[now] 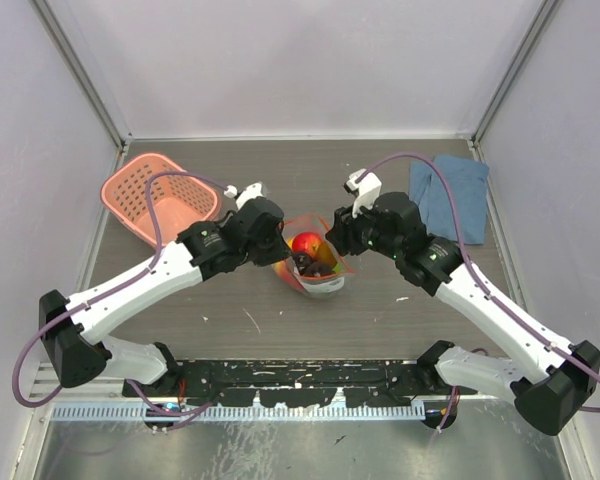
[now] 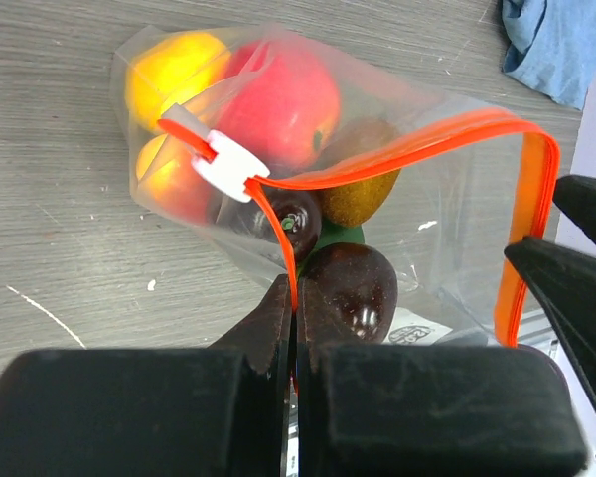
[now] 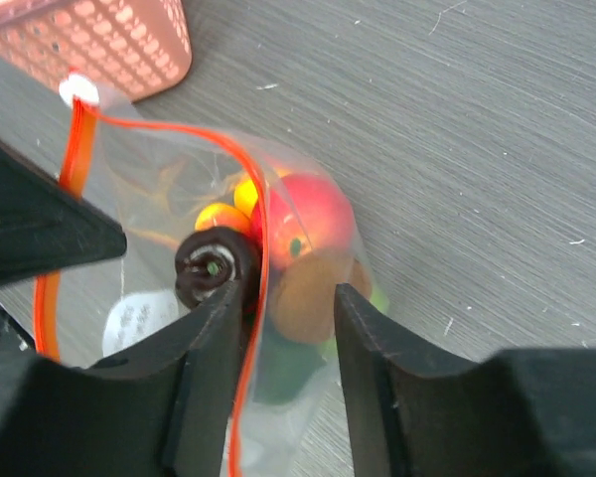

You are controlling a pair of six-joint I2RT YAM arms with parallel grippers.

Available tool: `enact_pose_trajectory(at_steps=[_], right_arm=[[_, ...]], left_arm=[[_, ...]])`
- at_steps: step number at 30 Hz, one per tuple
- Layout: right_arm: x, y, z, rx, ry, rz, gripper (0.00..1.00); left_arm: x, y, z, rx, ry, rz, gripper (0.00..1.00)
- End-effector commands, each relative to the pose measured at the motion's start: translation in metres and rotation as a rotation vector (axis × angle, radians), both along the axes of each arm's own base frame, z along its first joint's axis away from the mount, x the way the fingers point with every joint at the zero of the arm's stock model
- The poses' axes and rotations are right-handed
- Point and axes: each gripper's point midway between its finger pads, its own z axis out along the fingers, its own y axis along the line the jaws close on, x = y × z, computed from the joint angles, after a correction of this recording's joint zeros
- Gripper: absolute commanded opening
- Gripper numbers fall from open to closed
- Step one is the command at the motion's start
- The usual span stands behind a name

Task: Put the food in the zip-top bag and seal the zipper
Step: Zip the zipper food storage bag at the center of the board.

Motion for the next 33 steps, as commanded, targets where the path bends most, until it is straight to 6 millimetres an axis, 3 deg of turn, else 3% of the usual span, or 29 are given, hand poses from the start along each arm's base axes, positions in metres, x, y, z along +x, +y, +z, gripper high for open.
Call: enact_pose_trajectory(at_steps=[1, 4, 8, 15, 21, 25, 33], right_arm=[[-0.022, 0.001, 0.030, -0.005, -0.077, 0.129, 0.54], [-0.037, 0.002, 0.027, -0.001, -0.081, 0.199, 0.66], [-0.056, 0.002, 0.028, 0.005, -0.093, 0.278, 0.74], [-0.081, 0.007, 0.012, -0.026, -0.101, 0.451, 0.79], [-0.074, 0.003, -0.004, -0.075, -0.169, 0.447, 0.82], [-0.070, 0.005, -0.012, -0.105, -0.205, 0.453, 0.77], [-0.065, 0.014, -0.019, -0.163, -0.236, 0.473, 0.53]], left_arm=[[0.004, 0.005, 0.035, -0.055, -0.058, 0.044, 0.00], [0.005, 0.006, 0.037, -0.056, -0.062, 0.049, 0.00], [0.005, 0.010, 0.042, -0.048, -0.070, 0.059, 0.00], [0.006, 0.013, 0.047, -0.049, -0.085, 0.064, 0.00], [0.006, 0.016, 0.046, -0.042, -0.088, 0.072, 0.00], [0.006, 0.016, 0.046, -0.041, -0.090, 0.069, 0.00], [0.009, 0.019, 0.041, -0.021, -0.093, 0.072, 0.03]])
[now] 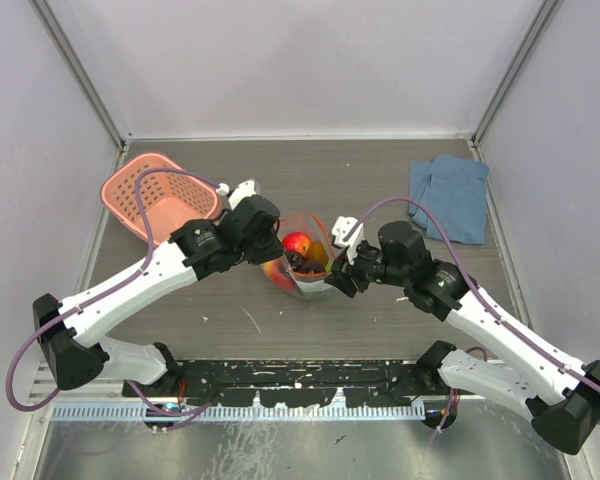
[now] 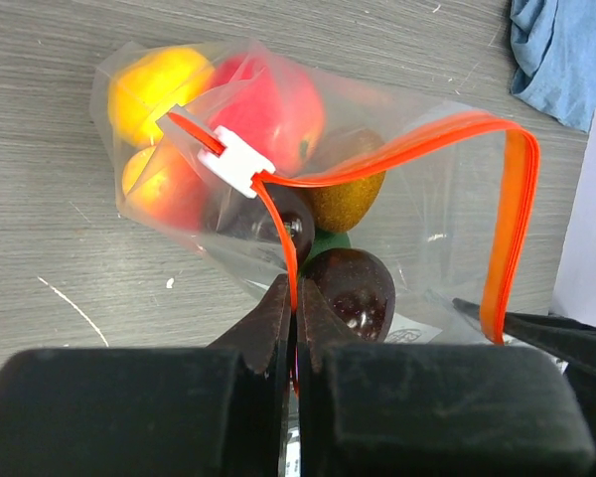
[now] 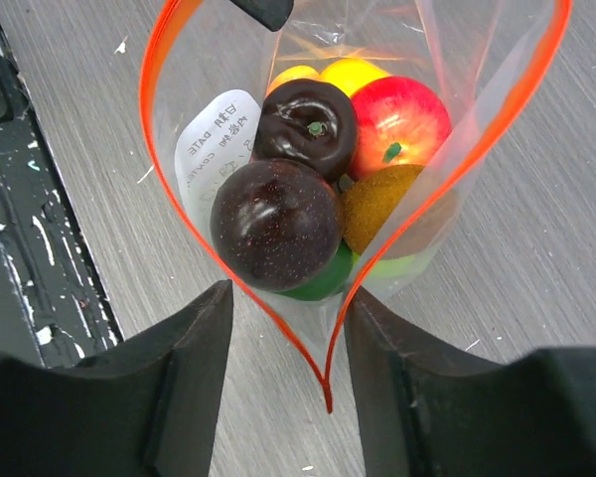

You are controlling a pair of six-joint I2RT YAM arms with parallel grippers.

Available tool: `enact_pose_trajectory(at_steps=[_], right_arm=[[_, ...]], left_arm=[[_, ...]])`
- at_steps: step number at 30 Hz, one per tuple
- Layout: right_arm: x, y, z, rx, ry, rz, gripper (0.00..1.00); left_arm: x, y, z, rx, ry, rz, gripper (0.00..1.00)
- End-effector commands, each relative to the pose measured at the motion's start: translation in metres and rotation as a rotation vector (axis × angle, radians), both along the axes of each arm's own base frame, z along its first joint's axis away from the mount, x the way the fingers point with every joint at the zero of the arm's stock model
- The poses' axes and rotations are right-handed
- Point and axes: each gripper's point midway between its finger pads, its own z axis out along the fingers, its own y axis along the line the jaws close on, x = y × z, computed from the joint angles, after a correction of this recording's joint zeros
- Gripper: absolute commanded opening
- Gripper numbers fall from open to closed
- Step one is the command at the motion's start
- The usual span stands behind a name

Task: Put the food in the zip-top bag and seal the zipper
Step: Zip the zipper food storage bag at the center of the board.

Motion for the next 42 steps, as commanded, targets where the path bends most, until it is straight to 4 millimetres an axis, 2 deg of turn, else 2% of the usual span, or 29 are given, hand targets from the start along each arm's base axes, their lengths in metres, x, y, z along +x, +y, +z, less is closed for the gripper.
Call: enact_pose_trajectory(at_steps=[1, 7, 8, 11, 14, 17, 21, 23, 28, 37, 40, 42], right_arm=[[0.014, 0.006, 0.021, 0.018, -0.115, -0.004, 0.50], [0.021, 0.002, 0.026, -0.022, -0.141, -0.027, 0.21], [0.022, 0.001, 0.025, -0.037, -0.132, -0.026, 0.15], [0.024, 0.002, 0.025, -0.063, -0.121, -0.024, 0.01], [0.028, 0.001, 0.026, -0.076, -0.121, -0.035, 0.01], [0.029, 0.002, 0.032, -0.073, -0.133, -0.038, 0.00], [0.031, 0.002, 0.037, -0.071, -0.140, -0.043, 0.01], [0.033, 0.001, 0.036, -0.080, -0.141, -0.048, 0.01], [0.038, -0.002, 0.034, -0.112, -0.147, -0.064, 0.01], [0.042, -0.016, 0.032, -0.186, -0.188, -0.084, 0.01], [0.043, -0.019, 0.031, -0.202, -0.197, -0.091, 0.01], [0.042, -0.020, 0.031, -0.205, -0.199, -0.086, 0.01]], left_arm=[[0.010, 0.005, 0.030, -0.049, -0.081, 0.022, 0.03], [0.019, 0.015, 0.027, -0.041, -0.078, 0.029, 0.10], [0.017, 0.019, 0.035, -0.063, -0.093, 0.031, 0.12], [0.020, 0.024, 0.037, -0.073, -0.095, 0.026, 0.19], [0.023, 0.035, 0.040, -0.067, -0.109, 0.031, 0.31], [0.030, 0.054, 0.043, -0.047, -0.145, 0.047, 0.46], [0.037, 0.081, 0.051, -0.031, -0.226, 0.061, 0.61], [0.041, 0.090, 0.046, -0.015, -0.268, 0.037, 0.71], [0.055, 0.098, 0.035, -0.031, -0.427, -0.081, 0.83], [0.067, 0.093, 0.022, -0.006, -0.630, -0.270, 0.87], [0.070, 0.093, 0.014, 0.011, -0.697, -0.324, 0.91], [0.070, 0.088, 0.016, 0.006, -0.759, -0.390, 0.91]])
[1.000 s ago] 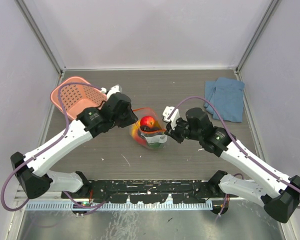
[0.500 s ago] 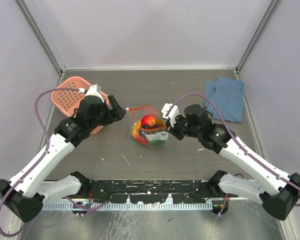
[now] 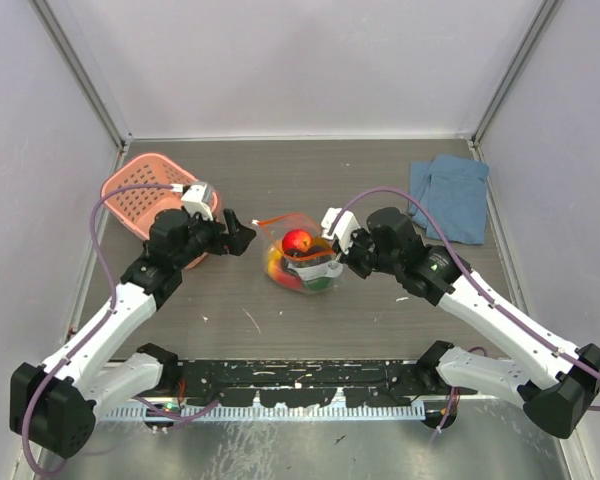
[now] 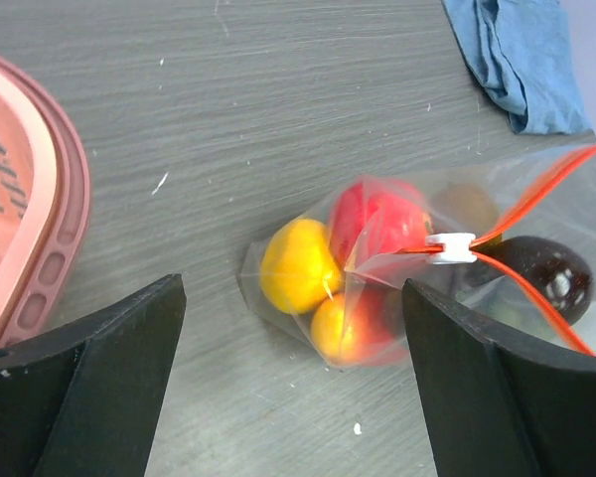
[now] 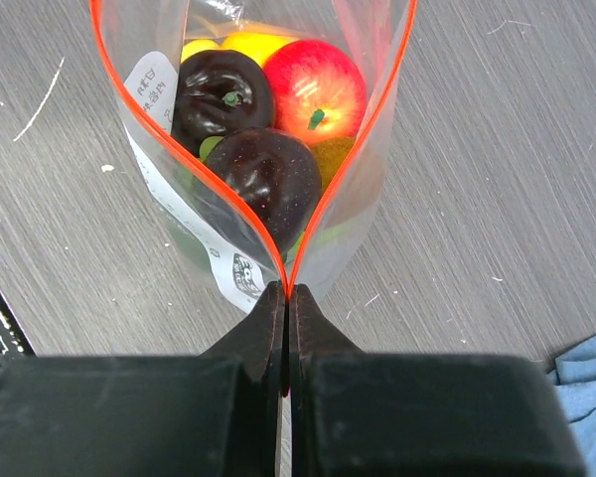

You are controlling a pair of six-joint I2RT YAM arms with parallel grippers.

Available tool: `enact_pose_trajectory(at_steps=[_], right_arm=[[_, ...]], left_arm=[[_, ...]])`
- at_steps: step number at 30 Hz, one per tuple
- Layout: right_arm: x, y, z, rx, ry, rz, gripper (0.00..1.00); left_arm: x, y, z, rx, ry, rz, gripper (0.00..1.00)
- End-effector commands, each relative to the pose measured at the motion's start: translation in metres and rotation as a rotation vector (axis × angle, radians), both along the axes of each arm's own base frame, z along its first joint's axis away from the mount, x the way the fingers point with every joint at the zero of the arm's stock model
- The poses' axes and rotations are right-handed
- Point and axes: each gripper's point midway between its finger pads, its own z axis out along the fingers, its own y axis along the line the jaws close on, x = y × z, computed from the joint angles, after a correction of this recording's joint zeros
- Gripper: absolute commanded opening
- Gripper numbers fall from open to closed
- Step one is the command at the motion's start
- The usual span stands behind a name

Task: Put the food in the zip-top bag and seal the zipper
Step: Zip the zipper food storage bag at the center of the board.

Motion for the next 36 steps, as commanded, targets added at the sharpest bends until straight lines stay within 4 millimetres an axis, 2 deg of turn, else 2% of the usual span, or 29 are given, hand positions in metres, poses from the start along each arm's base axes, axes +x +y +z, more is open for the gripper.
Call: enact_pose_trajectory(at_steps=[1, 5, 8, 12, 15, 19, 25, 28, 33, 36], right_arm=[[0.007, -0.002, 0.026, 0.016, -0.087, -0.006, 0.01], [0.007, -0.006, 0.026, -0.003, -0.087, -0.010, 0.01], [0.008, -0.011, 0.027, -0.016, -0.106, -0.028, 0.01], [0.010, -0.016, 0.027, -0.029, -0.121, -0.047, 0.01], [0.012, -0.019, 0.027, -0.040, -0.133, -0.057, 0.01], [0.012, -0.020, 0.026, -0.050, -0.143, -0.050, 0.01], [0.013, -0.020, 0.023, -0.055, -0.143, -0.047, 0.01], [0.015, -0.021, 0.023, -0.063, -0.150, -0.056, 0.01], [0.016, -0.025, 0.023, -0.075, -0.160, -0.074, 0.01], [0.017, -0.026, 0.023, -0.075, -0.163, -0.079, 0.01]], left_arm=[[0.008, -0.016, 0.038, -0.001, -0.284, -0.180, 0.91], [0.008, -0.021, 0.031, 0.058, -0.342, -0.272, 0.91], [0.003, -0.032, 0.024, 0.073, -0.370, -0.376, 0.88], [0.000, -0.044, 0.011, 0.101, -0.401, -0.496, 0.79], [-0.002, -0.051, 0.002, 0.115, -0.422, -0.575, 0.77], [-0.010, -0.065, 0.007, 0.077, -0.494, -0.695, 0.78], [-0.010, -0.076, -0.002, 0.063, -0.508, -0.797, 0.74], [-0.012, -0.081, -0.005, 0.044, -0.483, -0.851, 0.63], [-0.015, -0.078, -0.002, 0.043, -0.460, -0.892, 0.24], [-0.019, -0.078, 0.005, 0.039, -0.479, -0.901, 0.14]])
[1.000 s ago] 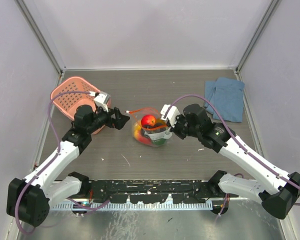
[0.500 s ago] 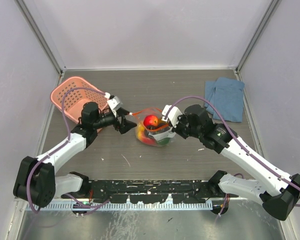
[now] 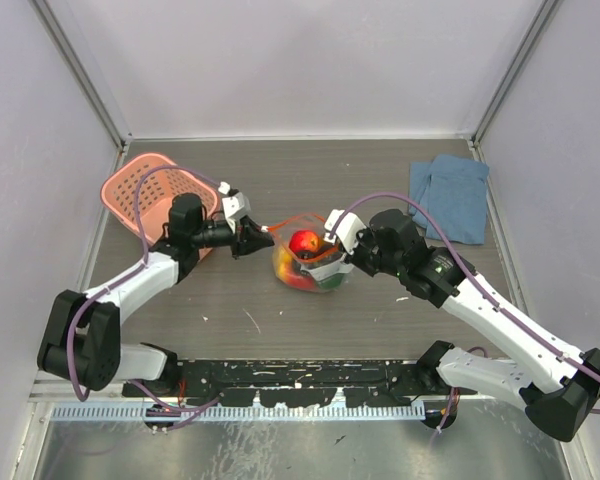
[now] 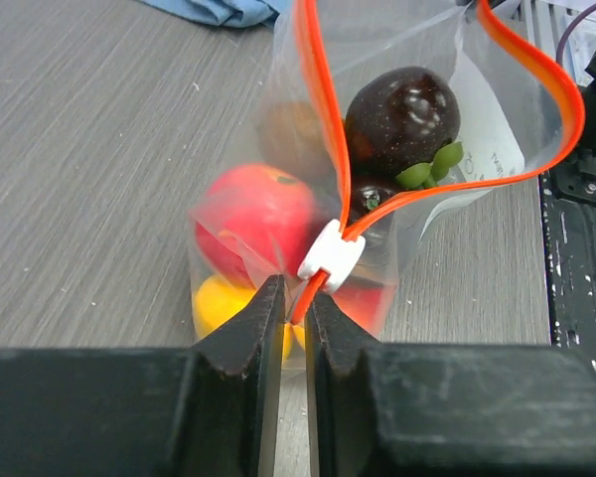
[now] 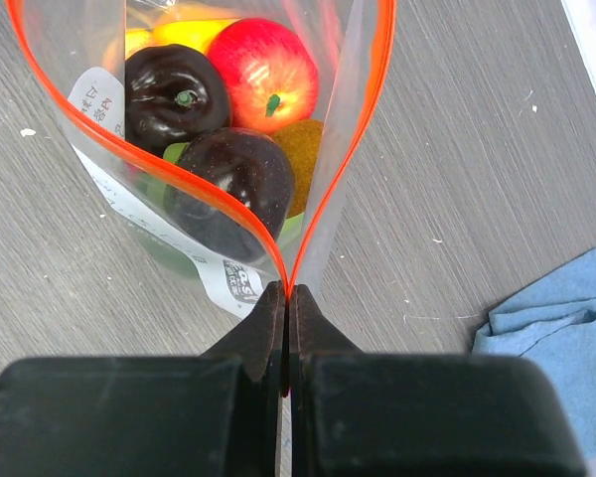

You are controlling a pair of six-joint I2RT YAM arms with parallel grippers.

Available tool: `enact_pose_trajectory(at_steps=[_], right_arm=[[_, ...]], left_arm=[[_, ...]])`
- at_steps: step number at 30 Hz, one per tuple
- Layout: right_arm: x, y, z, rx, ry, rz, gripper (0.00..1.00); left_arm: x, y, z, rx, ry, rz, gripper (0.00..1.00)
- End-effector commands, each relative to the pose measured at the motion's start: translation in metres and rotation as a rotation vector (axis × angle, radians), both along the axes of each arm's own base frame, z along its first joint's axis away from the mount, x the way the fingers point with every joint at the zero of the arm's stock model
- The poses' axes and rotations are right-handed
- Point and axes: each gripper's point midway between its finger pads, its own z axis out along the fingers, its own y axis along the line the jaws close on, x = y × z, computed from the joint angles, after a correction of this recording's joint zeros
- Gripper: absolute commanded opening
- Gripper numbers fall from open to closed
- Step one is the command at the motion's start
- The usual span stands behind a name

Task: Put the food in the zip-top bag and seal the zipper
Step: Zip the zipper food storage bag at the center of the board.

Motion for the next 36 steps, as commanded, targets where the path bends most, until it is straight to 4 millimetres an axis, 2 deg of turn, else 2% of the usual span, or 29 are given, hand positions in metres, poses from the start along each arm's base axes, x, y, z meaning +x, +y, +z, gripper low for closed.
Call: enact_pose_trajectory(at_steps=[1, 4, 10, 14, 20, 23, 27, 31, 33, 36], right_arm=[[0.007, -0.001, 0.023, 0.037, -0.082, -0.015, 0.01], [0.007, -0.003, 0.023, 0.030, -0.087, -0.026, 0.01], [0.009, -0.013, 0.028, 0.007, -0.124, -0.047, 0.01], [0.011, -0.020, 0.032, -0.013, -0.152, -0.064, 0.01], [0.013, -0.031, 0.023, -0.067, -0.168, -0.089, 0.01], [0.011, -0.032, 0.019, -0.068, -0.163, -0.083, 0.01], [0.005, -0.022, 0.015, -0.036, -0.141, -0.037, 0.01], [0.005, -0.019, 0.011, -0.024, -0.133, -0.031, 0.01], [0.003, -0.017, 0.012, -0.012, -0.131, -0.016, 0.01], [0.000, -0.011, 0.014, 0.008, -0.125, 0.012, 0.01]], left_arm=[[-0.006, -0.002, 0.034, -0.041, -0.107, -0.071, 0.11], [-0.011, -0.002, 0.036, -0.047, -0.100, -0.088, 0.00], [-0.029, 0.004, 0.043, -0.034, -0.124, -0.095, 0.00], [-0.033, 0.013, 0.041, 0.004, -0.129, -0.039, 0.00], [-0.036, 0.022, 0.044, 0.043, -0.138, 0.016, 0.00], [-0.038, 0.022, 0.040, 0.041, -0.132, 0.010, 0.00], [-0.037, 0.013, 0.026, 0.018, -0.060, -0.045, 0.00], [-0.025, 0.011, 0.012, 0.034, 0.003, -0.025, 0.00], [-0.021, 0.010, 0.010, 0.040, 0.021, -0.015, 0.09], [-0.020, 0.010, 0.010, 0.034, 0.024, -0.017, 0.32]])
